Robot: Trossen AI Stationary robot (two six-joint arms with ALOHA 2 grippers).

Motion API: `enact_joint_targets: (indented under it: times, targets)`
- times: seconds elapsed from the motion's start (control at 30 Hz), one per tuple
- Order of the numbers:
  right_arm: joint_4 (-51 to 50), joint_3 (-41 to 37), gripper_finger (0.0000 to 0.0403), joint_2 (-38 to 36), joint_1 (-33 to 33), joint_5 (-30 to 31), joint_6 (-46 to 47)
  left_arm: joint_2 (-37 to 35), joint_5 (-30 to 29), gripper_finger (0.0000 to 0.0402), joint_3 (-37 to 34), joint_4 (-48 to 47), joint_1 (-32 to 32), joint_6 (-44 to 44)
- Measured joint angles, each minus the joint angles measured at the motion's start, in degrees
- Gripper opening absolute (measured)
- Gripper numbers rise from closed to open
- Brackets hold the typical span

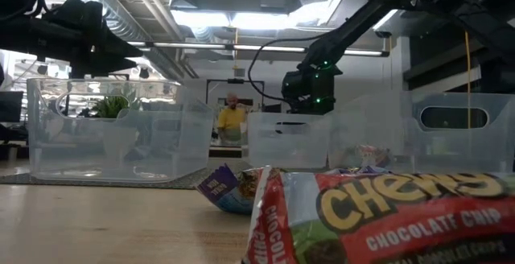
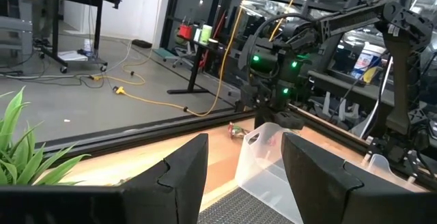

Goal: Pick and place Granola Bars by type
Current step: Put the red granola bar into the bottom right transparent bin

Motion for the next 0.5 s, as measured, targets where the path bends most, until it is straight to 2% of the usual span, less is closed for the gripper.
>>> enact_joint_targets:
  times: [0.13,0.2,0.37,0.5]
  targets:
    - [-1.4,0.2,0.0062,0.0,0.0,0.0,-0.6,0.0,0.0,0.0180,0.0,0.0,0.0,0.0]
    - [-4.1,0.9,0.0037,0.0,0.0,0.0,-0.7,0.0,0.0,0.0180,0.0,0.0,0.0,0.0]
    - [-11.4,4.6,0.0031,-1.0,-0.3,0.0,-1.0,0.0,0.0,0.0180,0.0,0.0,0.0,0.0]
    - [-14.8,7.8,0.0047,-5.6,-0.6,0.4,0.0,0.0,0.0,0.0180,0.0,0.0,0.0,0.9]
